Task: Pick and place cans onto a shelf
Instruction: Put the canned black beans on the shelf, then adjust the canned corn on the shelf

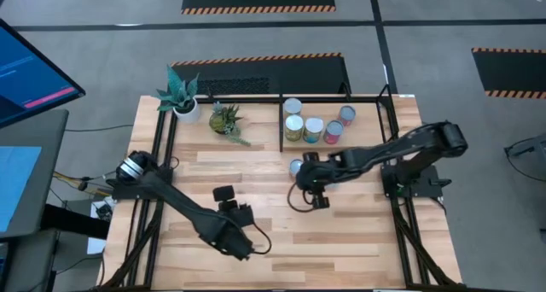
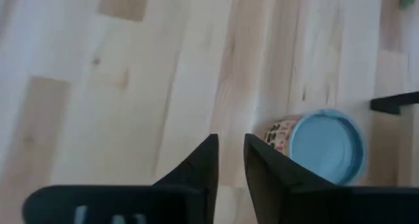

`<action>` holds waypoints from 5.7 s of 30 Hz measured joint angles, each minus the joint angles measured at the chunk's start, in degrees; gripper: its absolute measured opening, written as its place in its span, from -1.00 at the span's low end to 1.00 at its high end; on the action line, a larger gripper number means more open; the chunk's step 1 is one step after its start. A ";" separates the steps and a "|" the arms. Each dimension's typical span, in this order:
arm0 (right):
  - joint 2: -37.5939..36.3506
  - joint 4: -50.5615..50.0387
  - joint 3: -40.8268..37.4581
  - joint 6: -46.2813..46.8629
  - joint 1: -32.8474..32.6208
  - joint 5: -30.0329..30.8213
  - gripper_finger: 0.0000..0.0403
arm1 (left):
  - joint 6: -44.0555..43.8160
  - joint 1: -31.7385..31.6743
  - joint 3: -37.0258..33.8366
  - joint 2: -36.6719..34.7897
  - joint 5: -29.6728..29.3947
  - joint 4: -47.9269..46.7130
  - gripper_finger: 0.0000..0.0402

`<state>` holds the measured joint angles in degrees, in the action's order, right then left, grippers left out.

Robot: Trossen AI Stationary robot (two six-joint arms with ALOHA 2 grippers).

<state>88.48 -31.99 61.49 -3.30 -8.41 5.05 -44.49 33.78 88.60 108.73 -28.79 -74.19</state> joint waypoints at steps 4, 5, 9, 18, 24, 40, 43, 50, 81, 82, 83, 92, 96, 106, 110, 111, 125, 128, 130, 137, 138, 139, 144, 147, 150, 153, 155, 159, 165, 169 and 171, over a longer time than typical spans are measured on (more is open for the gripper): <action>4.39 1.27 1.03 -1.21 2.45 0.03 -0.32 | 3.39 -0.19 0.00 -3.46 -1.79 -1.36 -0.58; 5.49 1.79 1.94 -1.22 3.05 0.28 -0.26 | 4.06 -0.46 0.00 -4.22 -2.12 -2.43 -0.60; 7.98 3.07 4.14 -0.86 4.70 1.10 -0.02 | 3.62 -1.10 -0.82 -7.42 -5.63 -6.99 -0.64; 11.12 -0.08 5.13 0.13 6.01 3.81 0.18 | 1.51 -1.74 -16.88 -22.51 -5.85 1.13 -0.65; 11.12 -2.20 5.09 0.80 6.00 5.31 0.19 | 2.15 -4.21 -25.92 -31.89 -5.49 10.01 -0.65; 16.10 -3.10 5.37 6.44 5.82 8.19 -0.07 | 5.22 -7.67 -33.42 -38.51 -3.46 16.79 -0.65; 16.20 -3.20 5.31 7.81 5.39 10.40 -0.28 | 5.22 -7.69 -33.42 -38.53 -3.88 16.79 -0.65; 16.20 -4.57 5.76 7.90 4.53 10.60 -0.87 | 4.78 -7.69 -33.42 -38.53 -6.21 17.05 -0.65; -24.92 -50.43 3.16 30.17 6.17 16.70 -0.98 | 1.75 -7.72 -33.35 -38.47 -11.81 18.67 -0.65; -25.70 -48.92 1.21 28.81 7.36 17.24 -0.98 | 1.75 -7.72 -33.35 -38.47 -11.80 18.68 -0.65; -26.36 -46.86 -0.86 27.12 8.69 17.56 -0.98 | 1.74 -7.72 -33.35 -38.47 -11.80 18.69 -0.65; -27.25 -28.20 -13.81 10.45 23.40 16.66 -0.98 | 1.45 -7.74 -33.35 -38.47 -11.76 18.69 -0.65; -27.27 -23.83 -15.18 6.85 29.04 13.88 -0.98 | 0.30 -7.74 -33.35 -38.47 -11.76 18.69 -0.65; -27.25 -15.51 -18.75 3.25 35.58 6.96 -0.98 | 0.15 -7.74 -33.35 -38.47 -11.58 18.76 -0.65; -27.25 -15.18 -18.79 3.23 35.99 6.89 -0.90 | 0.20 -7.74 -33.35 -38.47 -11.07 18.78 -0.65; -27.25 -14.97 -18.78 3.25 35.99 6.88 -0.87 | 0.20 -7.74 -33.35 -38.47 -11.08 18.78 -0.65; -27.25 -13.63 -18.80 3.25 35.97 9.64 -0.66 | 0.18 -7.74 -33.35 -38.47 -11.04 18.78 -0.65; -27.25 -13.81 -18.80 3.25 35.97 9.64 -0.66 | 0.16 -7.74 -33.35 -38.47 -11.04 18.76 -0.65; -27.25 -13.79 -18.79 3.23 35.95 9.55 -0.66 | 0.15 -7.74 -33.35 -38.47 -11.04 18.78 -0.65; -27.43 -15.54 -15.44 4.57 35.94 8.33 -0.66 | 0.18 -7.74 -33.35 -38.47 -11.04 18.75 -0.65; -27.46 -15.86 -14.15 4.35 35.94 8.49 -0.66 | 0.18 -7.74 -33.35 -38.47 -11.04 18.75 -0.65; -27.47 -15.99 -12.80 3.90 35.95 8.88 -0.66 | 0.18 -7.74 -33.35 -38.47 -11.04 18.75 -0.65; -27.18 -12.24 -7.57 4.23 39.06 11.39 -0.66 | 0.20 -7.74 -33.35 -38.47 -11.04 18.74 -0.65; -25.10 -8.68 -6.55 7.33 42.19 10.30 -0.66 | 0.20 -7.74 -33.35 -38.47 -11.04 18.75 -0.65; -22.02 -7.37 -4.99 8.23 45.07 5.98 -0.66 | 0.18 -7.74 -33.35 -38.47 -11.04 18.75 -0.65; -17.55 -7.56 -2.43 7.58 46.19 3.86 -0.67 | 0.18 -7.74 -33.35 -38.47 -11.04 18.74 -0.65; -14.50 -7.58 -0.15 5.91 46.26 3.85 -0.67 | 0.17 -7.74 -33.35 -38.47 -11.04 18.73 -0.65; -9.01 -7.64 4.77 4.47 47.41 3.43 -0.67 | -0.87 -7.74 -33.35 -38.47 -11.04 18.73 -0.65; -3.02 -10.10 10.62 4.34 50.38 -4.53 -0.67 | -1.84 -7.74 -33.35 -38.47 -10.91 18.69 -0.65; -1.04 -12.26 11.99 4.79 51.96 -5.70 -0.67 | -1.88 -7.74 -33.35 -38.47 -10.89 18.67 -0.65; -0.68 -13.19 12.07 5.26 52.65 -6.25 -0.67 | -1.87 -7.74 -33.35 -38.47 -10.87 18.67 -0.65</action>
<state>87.81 -45.19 73.56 1.95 44.24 -1.20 -46.36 26.04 55.24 70.26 -39.66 -55.53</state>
